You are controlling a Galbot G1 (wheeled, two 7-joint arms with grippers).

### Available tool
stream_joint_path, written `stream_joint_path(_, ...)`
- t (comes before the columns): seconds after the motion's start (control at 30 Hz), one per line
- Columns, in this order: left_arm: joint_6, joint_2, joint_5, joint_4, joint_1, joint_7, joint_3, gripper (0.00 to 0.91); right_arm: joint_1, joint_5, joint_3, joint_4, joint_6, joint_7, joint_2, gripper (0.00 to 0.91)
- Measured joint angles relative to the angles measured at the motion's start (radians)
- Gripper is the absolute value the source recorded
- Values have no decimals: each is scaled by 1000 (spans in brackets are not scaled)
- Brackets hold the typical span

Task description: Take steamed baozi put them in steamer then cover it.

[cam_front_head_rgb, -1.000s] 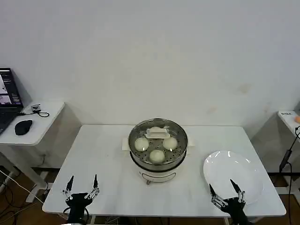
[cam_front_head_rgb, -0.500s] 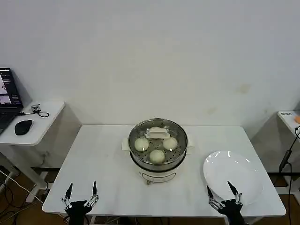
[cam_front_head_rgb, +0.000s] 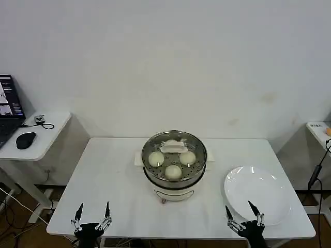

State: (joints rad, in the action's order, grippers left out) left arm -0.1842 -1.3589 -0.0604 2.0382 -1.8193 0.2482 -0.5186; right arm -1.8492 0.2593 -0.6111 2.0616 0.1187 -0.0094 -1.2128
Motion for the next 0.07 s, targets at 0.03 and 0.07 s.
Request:
stream_joint_path(0.03,2,1,0,0,-2,-1,0,907,0,0,1,0,0,0,1,907)
stream_joint_path(0.07,4,1,0,0,-3,-3,0,907,1,0,1,0,0,0,2,907)
